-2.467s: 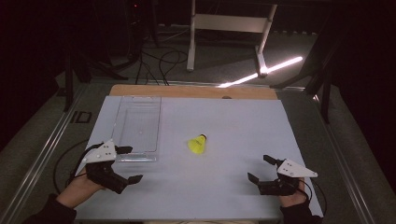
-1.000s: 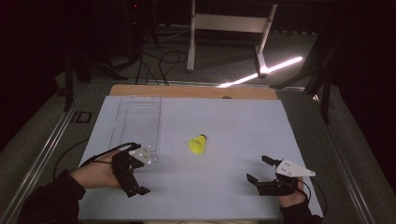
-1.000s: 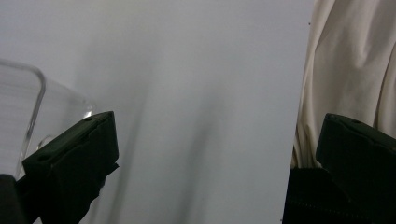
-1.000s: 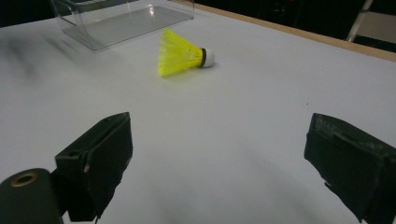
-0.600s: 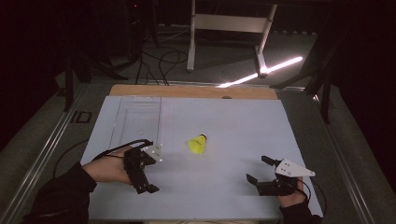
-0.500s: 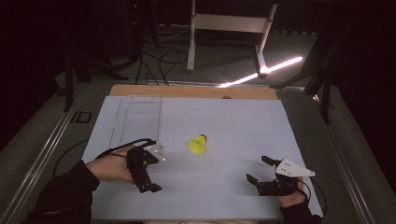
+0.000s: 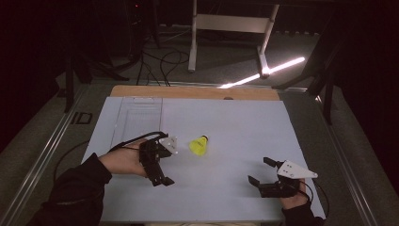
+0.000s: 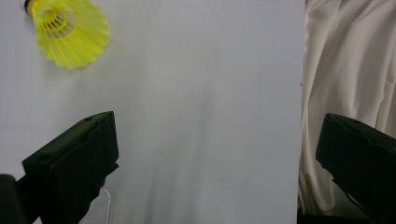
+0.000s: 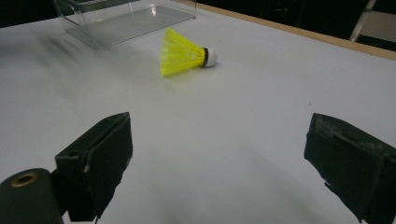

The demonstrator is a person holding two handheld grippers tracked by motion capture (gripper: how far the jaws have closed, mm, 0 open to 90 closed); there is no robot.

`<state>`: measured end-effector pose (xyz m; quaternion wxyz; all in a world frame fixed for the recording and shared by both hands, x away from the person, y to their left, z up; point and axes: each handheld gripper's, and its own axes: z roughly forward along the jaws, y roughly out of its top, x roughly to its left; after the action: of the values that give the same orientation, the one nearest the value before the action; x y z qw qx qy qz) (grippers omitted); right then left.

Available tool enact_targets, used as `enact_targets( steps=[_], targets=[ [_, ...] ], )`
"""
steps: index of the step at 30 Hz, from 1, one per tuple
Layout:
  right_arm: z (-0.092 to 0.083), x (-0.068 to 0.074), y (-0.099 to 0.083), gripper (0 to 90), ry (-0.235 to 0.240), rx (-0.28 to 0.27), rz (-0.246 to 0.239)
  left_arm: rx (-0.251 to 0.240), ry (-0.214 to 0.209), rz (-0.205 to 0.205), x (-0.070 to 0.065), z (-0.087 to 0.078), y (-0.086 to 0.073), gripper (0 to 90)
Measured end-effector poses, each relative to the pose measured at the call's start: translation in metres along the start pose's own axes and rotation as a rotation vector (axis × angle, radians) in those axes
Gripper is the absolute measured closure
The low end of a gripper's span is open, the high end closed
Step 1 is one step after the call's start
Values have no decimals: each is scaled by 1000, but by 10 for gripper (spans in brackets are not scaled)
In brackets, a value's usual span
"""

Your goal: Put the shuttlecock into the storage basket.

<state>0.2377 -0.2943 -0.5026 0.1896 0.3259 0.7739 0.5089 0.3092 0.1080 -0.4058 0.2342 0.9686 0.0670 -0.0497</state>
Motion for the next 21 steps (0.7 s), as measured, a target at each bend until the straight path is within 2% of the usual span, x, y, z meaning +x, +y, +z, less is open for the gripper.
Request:
enact_targets(
  steps=[4,11,21],
  targets=[
    [0,0,0,82,0,0,-2,2,-3,-1,5,1,9,0],
    [0,0,0,82,0,-1,-3,-5,22,-3,13,6,23,0],
    [0,0,0,82,2,-1,-3,-27,33,-23,28,10,36,0]
  ],
)
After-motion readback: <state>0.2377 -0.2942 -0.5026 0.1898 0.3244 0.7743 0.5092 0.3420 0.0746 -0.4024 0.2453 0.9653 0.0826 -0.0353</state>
